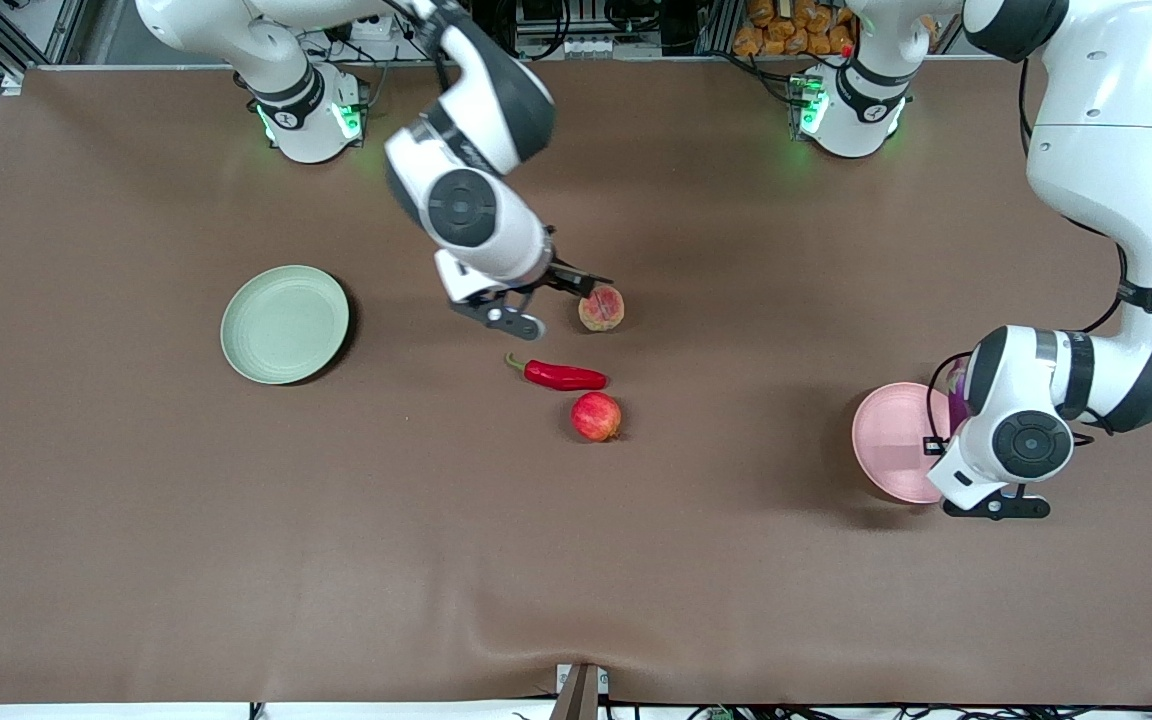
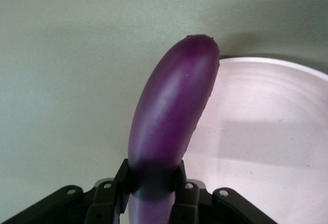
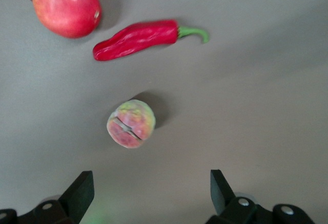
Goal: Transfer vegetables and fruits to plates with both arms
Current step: 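Grasp the peach with the right gripper while the left gripper holds eggplant, then carry the peach to the green plate while the left gripper releases eggplant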
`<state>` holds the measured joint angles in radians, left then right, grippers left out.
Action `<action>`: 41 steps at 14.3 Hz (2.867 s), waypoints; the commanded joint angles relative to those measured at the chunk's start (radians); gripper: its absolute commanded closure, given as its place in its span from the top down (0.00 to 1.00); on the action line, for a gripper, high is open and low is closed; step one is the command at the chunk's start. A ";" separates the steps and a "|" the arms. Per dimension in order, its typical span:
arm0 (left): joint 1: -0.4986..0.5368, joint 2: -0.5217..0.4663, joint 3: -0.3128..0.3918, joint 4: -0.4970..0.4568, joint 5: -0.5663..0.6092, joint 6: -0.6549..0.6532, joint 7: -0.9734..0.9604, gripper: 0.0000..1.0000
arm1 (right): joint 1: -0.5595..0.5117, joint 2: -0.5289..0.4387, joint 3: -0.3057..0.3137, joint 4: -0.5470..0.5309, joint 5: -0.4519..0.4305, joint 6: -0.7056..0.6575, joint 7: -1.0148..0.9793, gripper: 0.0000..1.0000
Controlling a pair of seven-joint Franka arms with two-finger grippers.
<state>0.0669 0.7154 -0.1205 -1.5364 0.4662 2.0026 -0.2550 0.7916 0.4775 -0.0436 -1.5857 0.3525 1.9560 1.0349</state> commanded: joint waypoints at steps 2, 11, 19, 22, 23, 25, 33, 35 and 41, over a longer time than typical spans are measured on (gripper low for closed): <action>0.001 0.016 -0.005 0.018 0.008 -0.005 0.008 0.00 | 0.076 0.085 -0.015 0.016 0.017 0.076 0.059 1.00; -0.012 0.038 -0.010 0.021 0.006 0.010 -0.009 0.03 | 0.109 0.182 -0.018 0.023 0.003 0.254 0.085 1.00; -0.013 0.036 -0.014 0.032 0.009 0.010 -0.009 1.00 | 0.126 0.236 -0.019 0.006 -0.038 0.307 0.085 1.00; -0.013 0.036 -0.016 0.032 0.008 0.010 -0.009 1.00 | 0.129 0.245 -0.019 -0.002 -0.040 0.311 0.086 0.77; -0.013 0.036 -0.016 0.032 0.008 0.010 -0.009 1.00 | 0.136 0.246 -0.019 0.000 -0.043 0.310 0.085 0.60; -0.013 0.035 -0.016 0.032 0.008 0.010 -0.010 1.00 | 0.130 0.245 -0.019 0.004 -0.062 0.302 0.077 0.07; -0.030 0.015 -0.056 0.111 -0.081 0.008 -0.096 1.00 | -0.053 0.118 -0.018 0.144 -0.052 -0.122 -0.054 0.00; -0.035 -0.004 -0.103 0.111 -0.148 0.007 -0.182 1.00 | -0.133 0.064 -0.021 0.132 -0.062 -0.254 -0.165 0.00; -0.266 -0.051 -0.206 0.134 -0.182 -0.107 -0.684 1.00 | -0.388 -0.187 -0.030 -0.227 -0.185 -0.261 -0.588 0.00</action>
<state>-0.0910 0.6870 -0.3416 -1.4149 0.2993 1.9338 -0.7770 0.4583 0.4050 -0.0921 -1.6349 0.2308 1.6572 0.5310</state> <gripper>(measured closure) 0.000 0.216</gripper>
